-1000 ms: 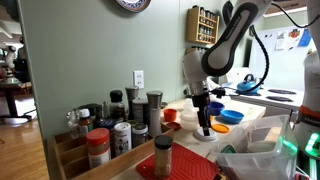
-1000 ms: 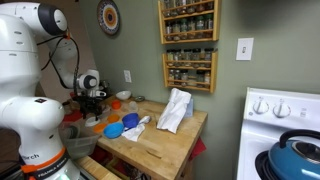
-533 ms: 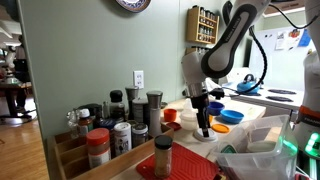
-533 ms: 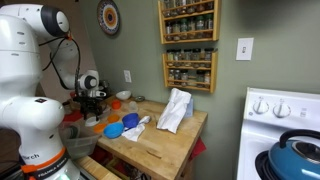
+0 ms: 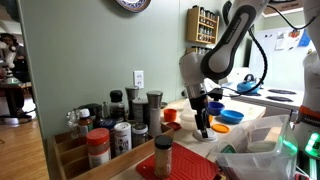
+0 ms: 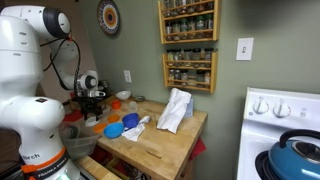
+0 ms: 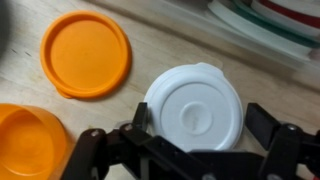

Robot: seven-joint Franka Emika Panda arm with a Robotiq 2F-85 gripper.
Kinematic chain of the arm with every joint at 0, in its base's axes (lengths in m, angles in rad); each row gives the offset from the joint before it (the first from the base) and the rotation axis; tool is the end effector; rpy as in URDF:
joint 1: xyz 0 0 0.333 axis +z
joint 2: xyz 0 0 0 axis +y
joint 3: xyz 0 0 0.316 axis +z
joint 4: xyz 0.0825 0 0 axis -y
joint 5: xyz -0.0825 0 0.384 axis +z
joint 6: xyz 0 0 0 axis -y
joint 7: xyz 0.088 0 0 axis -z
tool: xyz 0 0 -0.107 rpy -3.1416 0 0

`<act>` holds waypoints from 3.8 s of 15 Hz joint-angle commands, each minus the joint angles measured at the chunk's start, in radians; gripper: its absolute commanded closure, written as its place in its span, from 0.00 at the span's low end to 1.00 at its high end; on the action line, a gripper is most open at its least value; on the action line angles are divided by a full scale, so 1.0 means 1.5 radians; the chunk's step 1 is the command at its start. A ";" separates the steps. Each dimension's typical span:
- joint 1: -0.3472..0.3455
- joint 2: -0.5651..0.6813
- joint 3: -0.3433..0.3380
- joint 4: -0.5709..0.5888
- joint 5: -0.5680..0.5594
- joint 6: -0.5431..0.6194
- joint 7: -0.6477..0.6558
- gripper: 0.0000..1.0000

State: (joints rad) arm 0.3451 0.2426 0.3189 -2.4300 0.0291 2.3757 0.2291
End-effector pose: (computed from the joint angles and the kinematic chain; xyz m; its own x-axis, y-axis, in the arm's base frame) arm 0.3562 0.2876 0.1924 0.8738 0.3867 -0.2950 0.3983 -0.9170 -0.0223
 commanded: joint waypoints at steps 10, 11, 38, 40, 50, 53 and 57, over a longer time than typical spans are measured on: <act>0.024 0.044 -0.024 0.051 -0.049 -0.075 0.072 0.00; 0.024 0.045 -0.024 0.052 -0.048 -0.076 0.070 0.00; -0.007 -0.109 -0.030 0.033 -0.032 -0.199 0.055 0.18; -0.010 -0.118 -0.030 0.032 -0.028 -0.212 0.052 0.20; -0.021 -0.099 -0.031 0.090 -0.046 -0.202 0.003 0.22; -0.023 -0.075 -0.032 0.123 -0.051 -0.202 -0.024 0.23; -0.022 -0.042 -0.032 0.159 -0.051 -0.207 -0.057 0.25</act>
State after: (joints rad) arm 0.3148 0.1274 0.2689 -2.2381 -0.0290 2.0725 0.1799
